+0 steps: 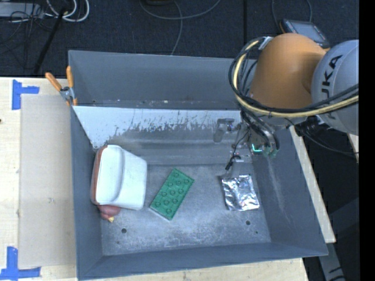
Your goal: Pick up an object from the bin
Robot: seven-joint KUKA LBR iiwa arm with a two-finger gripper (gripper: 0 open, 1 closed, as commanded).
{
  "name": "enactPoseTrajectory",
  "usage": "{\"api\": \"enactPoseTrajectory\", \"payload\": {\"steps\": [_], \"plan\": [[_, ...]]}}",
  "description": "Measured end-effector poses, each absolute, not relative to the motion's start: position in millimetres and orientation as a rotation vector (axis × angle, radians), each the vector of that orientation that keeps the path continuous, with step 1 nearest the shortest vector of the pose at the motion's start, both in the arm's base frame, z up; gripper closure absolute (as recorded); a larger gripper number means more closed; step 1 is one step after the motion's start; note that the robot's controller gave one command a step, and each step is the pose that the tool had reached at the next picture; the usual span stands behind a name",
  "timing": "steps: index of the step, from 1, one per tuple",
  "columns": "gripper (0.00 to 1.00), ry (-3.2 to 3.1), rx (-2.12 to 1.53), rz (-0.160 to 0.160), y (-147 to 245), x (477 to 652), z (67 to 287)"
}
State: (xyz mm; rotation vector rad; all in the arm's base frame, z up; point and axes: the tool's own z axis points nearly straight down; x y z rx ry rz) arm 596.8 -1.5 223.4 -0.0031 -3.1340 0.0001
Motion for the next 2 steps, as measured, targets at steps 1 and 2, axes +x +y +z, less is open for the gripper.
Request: {"api": "enactPoseTrajectory", "payload": {"steps": [1, 2], "plan": [[0.0, -3.095, 0.478, -0.003, 27, 502.9, 114], [0.0, -3.09, 0.573, -0.001, 43, 533.7, 75]]}}
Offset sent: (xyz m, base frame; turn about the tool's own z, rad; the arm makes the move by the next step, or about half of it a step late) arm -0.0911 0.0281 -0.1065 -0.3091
